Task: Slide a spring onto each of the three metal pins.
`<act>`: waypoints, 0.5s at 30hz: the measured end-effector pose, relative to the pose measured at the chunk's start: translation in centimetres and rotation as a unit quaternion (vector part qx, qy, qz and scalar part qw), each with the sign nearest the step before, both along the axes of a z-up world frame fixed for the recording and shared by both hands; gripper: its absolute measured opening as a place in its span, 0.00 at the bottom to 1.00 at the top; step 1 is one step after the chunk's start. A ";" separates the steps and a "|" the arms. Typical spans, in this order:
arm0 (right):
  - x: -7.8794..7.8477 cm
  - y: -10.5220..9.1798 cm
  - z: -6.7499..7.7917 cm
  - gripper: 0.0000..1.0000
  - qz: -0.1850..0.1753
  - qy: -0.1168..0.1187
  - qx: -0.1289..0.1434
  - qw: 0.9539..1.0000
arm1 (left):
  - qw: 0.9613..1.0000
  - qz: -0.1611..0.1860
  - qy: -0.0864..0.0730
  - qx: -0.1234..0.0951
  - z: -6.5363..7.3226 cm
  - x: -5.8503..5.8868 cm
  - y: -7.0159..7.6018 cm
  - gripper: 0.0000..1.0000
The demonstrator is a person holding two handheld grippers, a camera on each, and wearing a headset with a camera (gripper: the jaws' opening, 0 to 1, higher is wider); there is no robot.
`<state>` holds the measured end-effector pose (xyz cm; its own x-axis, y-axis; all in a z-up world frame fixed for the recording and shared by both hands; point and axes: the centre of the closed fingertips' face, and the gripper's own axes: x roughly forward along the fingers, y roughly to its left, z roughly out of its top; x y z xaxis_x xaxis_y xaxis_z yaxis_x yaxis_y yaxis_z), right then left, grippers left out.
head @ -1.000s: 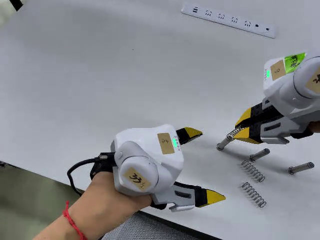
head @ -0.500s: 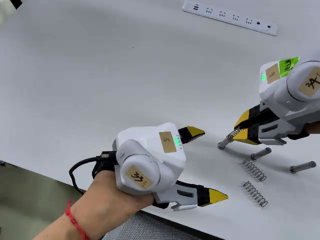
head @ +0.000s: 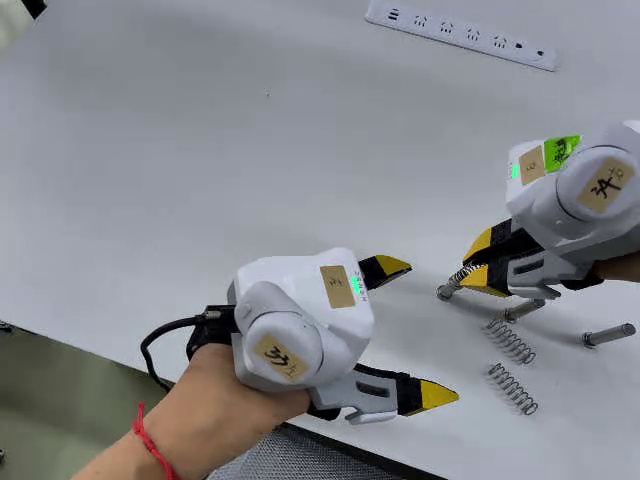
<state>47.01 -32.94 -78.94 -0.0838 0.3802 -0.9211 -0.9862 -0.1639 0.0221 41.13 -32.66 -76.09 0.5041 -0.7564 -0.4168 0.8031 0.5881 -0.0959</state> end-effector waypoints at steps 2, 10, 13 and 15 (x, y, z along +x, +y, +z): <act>0.1 0.0 -0.3 0.12 0.001 -0.004 -0.001 1.000 | 1.000 0.000 0.000 0.000 0.0 0.0 0.0 0.72; 0.1 0.2 -1.1 0.12 0.002 -0.007 -0.002 1.000 | 1.000 0.001 0.001 -0.002 0.1 0.0 0.1 0.72; 0.1 0.2 -1.4 0.12 0.002 -0.009 -0.001 1.000 | 1.000 0.001 0.001 -0.003 0.1 0.0 0.1 0.72; 0.2 0.2 -1.8 0.12 0.001 -0.009 -0.001 1.000 | 1.000 0.001 0.001 -0.002 0.1 0.0 0.1 0.72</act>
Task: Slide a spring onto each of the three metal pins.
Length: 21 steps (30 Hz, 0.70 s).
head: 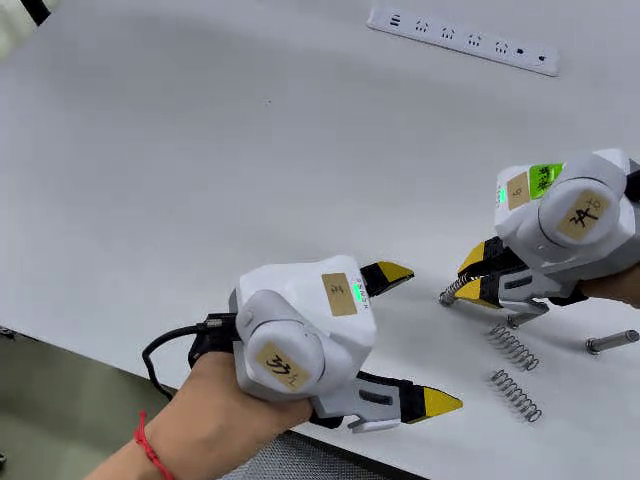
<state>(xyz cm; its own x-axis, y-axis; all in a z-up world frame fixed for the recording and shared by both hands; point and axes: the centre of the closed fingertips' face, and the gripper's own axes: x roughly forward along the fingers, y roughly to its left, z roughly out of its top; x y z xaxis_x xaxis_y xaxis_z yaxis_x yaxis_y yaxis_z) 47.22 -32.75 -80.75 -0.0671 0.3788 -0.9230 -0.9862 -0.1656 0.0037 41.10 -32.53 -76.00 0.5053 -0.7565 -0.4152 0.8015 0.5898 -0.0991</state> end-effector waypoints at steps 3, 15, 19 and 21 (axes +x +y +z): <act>0.0 0.0 -0.4 0.12 0.000 -0.002 0.000 1.000 | 1.000 0.001 0.001 -0.001 0.0 0.0 0.0 0.72; 0.1 0.0 -1.3 0.12 0.000 -0.007 -0.003 1.000 | 1.000 -0.001 0.001 -0.001 0.0 0.0 0.1 0.71; 0.2 0.2 -1.3 0.12 -0.003 -0.007 -0.001 1.000 | 1.000 -0.001 0.001 0.000 0.0 -0.1 0.1 0.71; 0.1 0.2 -1.3 0.12 -0.003 -0.005 0.001 1.000 | 1.000 -0.001 0.001 0.002 0.0 -0.1 0.0 0.71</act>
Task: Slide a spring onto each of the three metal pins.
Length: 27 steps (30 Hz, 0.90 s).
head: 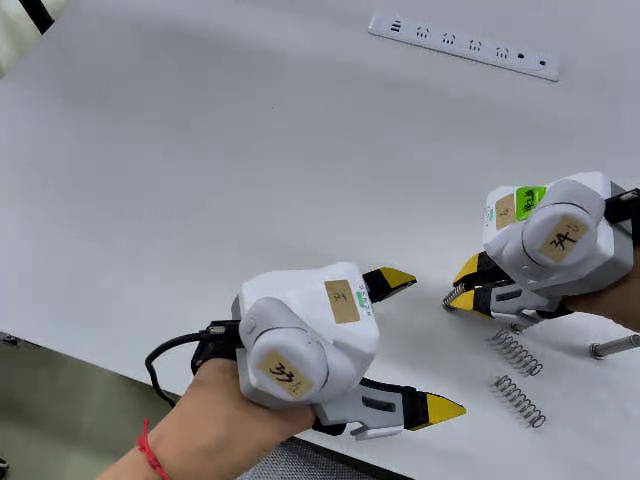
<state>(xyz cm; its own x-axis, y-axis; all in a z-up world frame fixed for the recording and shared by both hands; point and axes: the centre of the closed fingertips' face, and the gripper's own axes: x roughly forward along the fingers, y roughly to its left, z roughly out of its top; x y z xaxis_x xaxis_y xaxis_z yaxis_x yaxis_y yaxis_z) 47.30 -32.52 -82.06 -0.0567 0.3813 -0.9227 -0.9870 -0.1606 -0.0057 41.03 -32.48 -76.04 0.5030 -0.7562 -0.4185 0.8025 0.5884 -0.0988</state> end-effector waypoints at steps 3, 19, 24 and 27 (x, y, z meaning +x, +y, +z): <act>-0.1 -0.1 0.0 0.13 0.003 -0.004 -0.001 1.000 | 1.000 0.001 0.001 0.001 0.0 0.0 0.0 0.71; -0.4 0.1 4.1 0.26 -0.036 -0.005 0.063 0.997 | 1.000 0.000 -0.005 0.017 0.3 -0.3 0.0 0.71; -0.6 -0.5 6.8 0.34 -0.075 0.004 0.112 0.991 | 1.000 -0.004 -0.009 0.027 0.6 -0.4 0.0 0.71; -0.3 -1.6 7.6 0.37 -0.098 0.005 0.144 0.985 | 0.999 -0.007 -0.010 0.033 0.7 -0.6 0.0 0.71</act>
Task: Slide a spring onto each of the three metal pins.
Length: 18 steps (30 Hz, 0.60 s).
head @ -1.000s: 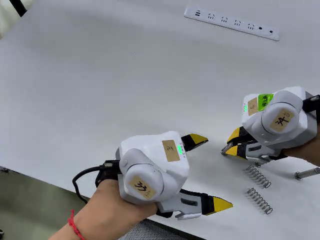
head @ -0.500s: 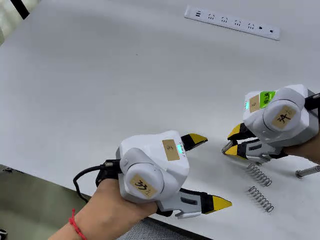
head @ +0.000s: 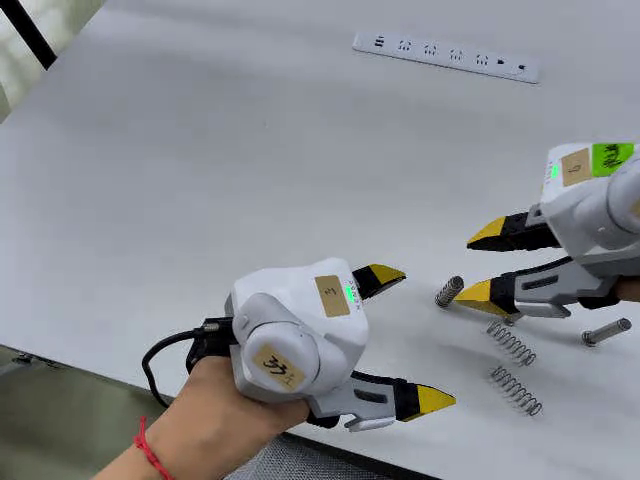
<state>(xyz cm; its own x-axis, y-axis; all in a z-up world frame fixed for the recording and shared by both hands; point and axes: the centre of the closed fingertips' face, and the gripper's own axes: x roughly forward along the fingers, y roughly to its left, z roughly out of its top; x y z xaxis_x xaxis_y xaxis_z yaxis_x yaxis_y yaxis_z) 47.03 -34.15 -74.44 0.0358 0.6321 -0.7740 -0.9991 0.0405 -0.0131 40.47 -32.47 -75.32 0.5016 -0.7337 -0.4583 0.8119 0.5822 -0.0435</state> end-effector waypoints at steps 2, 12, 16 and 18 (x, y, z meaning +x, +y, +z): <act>-0.2 -0.7 1.0 0.39 -0.016 0.006 0.018 1.000 | 1.000 -0.004 -0.001 0.007 0.1 -0.2 -0.1 0.71; -1.5 -5.2 3.0 0.54 -0.054 0.005 0.073 0.996 | 1.000 -0.007 -0.003 0.024 0.7 -0.2 -0.2 0.71; -2.1 -6.9 3.1 0.63 -0.068 0.011 0.094 0.993 | 0.999 -0.010 -0.005 0.035 0.7 -0.3 -0.2 0.70; -2.3 -7.8 3.3 0.65 -0.074 0.008 0.111 0.991 | 0.999 -0.011 -0.005 0.041 0.7 -0.4 -0.3 0.71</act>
<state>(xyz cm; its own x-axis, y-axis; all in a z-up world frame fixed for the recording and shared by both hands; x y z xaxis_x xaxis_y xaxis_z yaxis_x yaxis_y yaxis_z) 44.78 -41.95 -71.14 0.1293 0.7755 -0.6179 -0.9821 0.1862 0.0283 40.10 -32.72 -74.61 0.4908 -0.7045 -0.5127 0.8242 0.5662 0.0110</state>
